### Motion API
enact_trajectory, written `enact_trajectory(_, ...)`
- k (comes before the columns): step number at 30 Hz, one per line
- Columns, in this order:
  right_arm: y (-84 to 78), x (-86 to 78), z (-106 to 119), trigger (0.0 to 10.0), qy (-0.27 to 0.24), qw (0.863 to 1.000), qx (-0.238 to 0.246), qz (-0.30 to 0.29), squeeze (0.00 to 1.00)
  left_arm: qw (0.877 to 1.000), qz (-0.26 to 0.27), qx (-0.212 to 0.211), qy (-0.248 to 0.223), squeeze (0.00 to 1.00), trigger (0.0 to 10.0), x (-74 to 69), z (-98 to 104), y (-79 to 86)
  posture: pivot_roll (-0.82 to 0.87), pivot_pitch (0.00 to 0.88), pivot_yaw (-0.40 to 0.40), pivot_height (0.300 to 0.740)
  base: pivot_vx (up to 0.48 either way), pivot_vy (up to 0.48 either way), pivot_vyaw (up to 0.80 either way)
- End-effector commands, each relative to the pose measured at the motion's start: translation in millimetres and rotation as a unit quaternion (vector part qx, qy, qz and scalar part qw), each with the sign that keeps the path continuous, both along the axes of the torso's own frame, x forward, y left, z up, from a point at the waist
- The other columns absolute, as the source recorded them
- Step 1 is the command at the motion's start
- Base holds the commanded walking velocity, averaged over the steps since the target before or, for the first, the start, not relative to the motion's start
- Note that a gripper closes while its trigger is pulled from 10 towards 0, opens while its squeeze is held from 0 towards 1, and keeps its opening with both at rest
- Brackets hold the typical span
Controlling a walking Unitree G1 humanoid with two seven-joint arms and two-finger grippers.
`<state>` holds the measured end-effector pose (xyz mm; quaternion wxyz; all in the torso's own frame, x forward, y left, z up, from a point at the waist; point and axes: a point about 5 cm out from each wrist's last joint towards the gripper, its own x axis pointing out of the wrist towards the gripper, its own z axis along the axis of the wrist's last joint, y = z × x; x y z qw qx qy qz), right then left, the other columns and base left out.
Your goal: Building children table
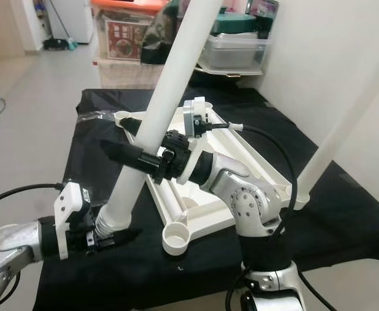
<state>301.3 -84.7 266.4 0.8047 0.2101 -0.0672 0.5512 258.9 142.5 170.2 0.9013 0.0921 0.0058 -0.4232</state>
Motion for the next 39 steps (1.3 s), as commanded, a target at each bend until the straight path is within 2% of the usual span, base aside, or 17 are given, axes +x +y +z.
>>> enact_trajectory(1,-3.6,7.2,-4,10.0,0.043,0.998,0.013,-0.054,0.69,0.994,0.108,0.012,-0.030,0.00,3.4,17.3,1,12.4,0.04,0.000,-0.097,0.740,0.000,0.000,0.00)
enact_trajectory(2,-3.0,9.2,-7,10.0,0.068,0.994,0.028,-0.078,0.69,0.986,0.162,0.019,-0.044,0.00,3.4,25.6,1,16.3,0.04,0.000,-0.097,0.740,0.000,0.000,0.00)
enact_trajectory(3,-3.0,9.2,-7,10.0,0.068,0.994,0.028,-0.078,0.69,0.986,0.162,0.019,-0.044,0.00,3.4,25.6,1,16.3,0.04,0.000,-0.097,0.740,0.000,0.000,0.00)
enact_trajectory(4,-0.9,10.9,-10,10.0,0.097,0.990,0.046,-0.092,0.25,0.976,0.210,0.027,-0.053,0.00,4.6,32.5,-1,17.8,0.04,0.000,-0.097,0.740,0.000,0.000,0.00)
enact_trajectory(5,-0.9,10.9,-10,10.0,0.097,0.990,0.046,-0.092,0.25,0.976,0.210,0.027,-0.053,0.00,4.6,32.5,-1,17.8,0.04,0.000,-0.097,0.740,0.000,0.000,0.00)
enact_trajectory(6,3.1,12.5,-15,10.0,0.120,0.986,0.055,-0.106,0.00,0.966,0.248,0.040,-0.059,0.00,10.0,38.7,-4,15.9,0.04,0.000,-0.097,0.740,0.000,0.000,0.00)
enact_trajectory(9,15.9,15.3,-29,10.0,0.176,0.973,0.071,-0.130,0.00,0.947,0.302,0.066,-0.082,0.00,10.0,49.6,-5,1.0,0.04,0.000,-0.098,0.740,0.000,0.000,0.00)
enact_trajectory(10,15.9,15.3,-29,10.0,0.176,0.973,0.071,-0.130,0.00,0.947,0.302,0.066,-0.082,0.00,10.0,49.6,-5,1.0,0.04,0.000,-0.098,0.740,0.000,0.000,0.00)
enact_trajectory(14,31.8,17.6,-41,10.0,0.225,0.962,0.070,-0.141,0.00,0.951,0.259,0.110,-0.124,0.00,10.0,53.1,-6,-31.9,0.04,0.000,-0.098,0.740,0.000,0.000,0.00)
enact_trajectory(21,38.0,23.4,-46,10.0,0.256,0.946,0.064,-0.191,0.00,0.939,0.249,0.177,-0.156,0.00,10.0,57.3,-14,-47.0,0.05,0.000,-0.095,0.740,0.000,0.000,0.00)
enact_trajectory(28,39.6,25.7,-49,10.0,0.278,0.935,0.072,-0.210,0.00,0.932,0.254,0.193,-0.170,0.00,10.0,56.5,-17,-53.4,0.05,0.000,-0.098,0.740,0.000,0.000,0.00)
enact_trajectory(30,38.2,29.7,-53,10.0,0.317,0.916,0.093,-0.228,0.00,0.926,0.258,0.209,-0.177,0.00,10.0,56.4,-20,-58.2,0.04,0.000,-0.099,0.740,0.000,0.000,0.00)
enact_trajectory(31,38.2,29.7,-53,10.0,0.317,0.916,0.093,-0.228,0.00,0.926,0.258,0.209,-0.177,0.00,10.0,56.4,-20,-58.2,0.04,0.000,-0.099,0.740,0.000,0.000,0.00)
enact_trajectory(33,36.7,32.9,-57,10.0,0.352,0.898,0.119,-0.236,0.00,0.921,0.259,0.223,-0.187,0.00,10.0,56.7,-22,-62.4,0.04,0.000,-0.100,0.740,0.000,0.000,0.00)
enact_trajectory(34,36.7,32.9,-57,10.0,0.352,0.898,0.119,-0.236,0.00,0.921,0.259,0.223,-0.187,0.00,10.0,56.7,-22,-62.4,0.04,0.000,-0.100,0.740,0.000,0.000,0.00)
enact_trajectory(38,32.8,37.3,-62,10.0,0.404,0.863,0.161,-0.256,0.00,0.916,0.230,0.247,-0.217,0.00,10.0,54.3,-23,-76.5,0.04,0.000,-0.101,0.740,0.000,0.000,0.00)
enact_trajectory(39,32.8,37.3,-62,10.0,0.404,0.863,0.161,-0.256,0.00,0.916,0.230,0.247,-0.217,0.00,10.0,54.3,-23,-76.5,0.04,0.000,-0.101,0.740,0.000,0.000,0.00)
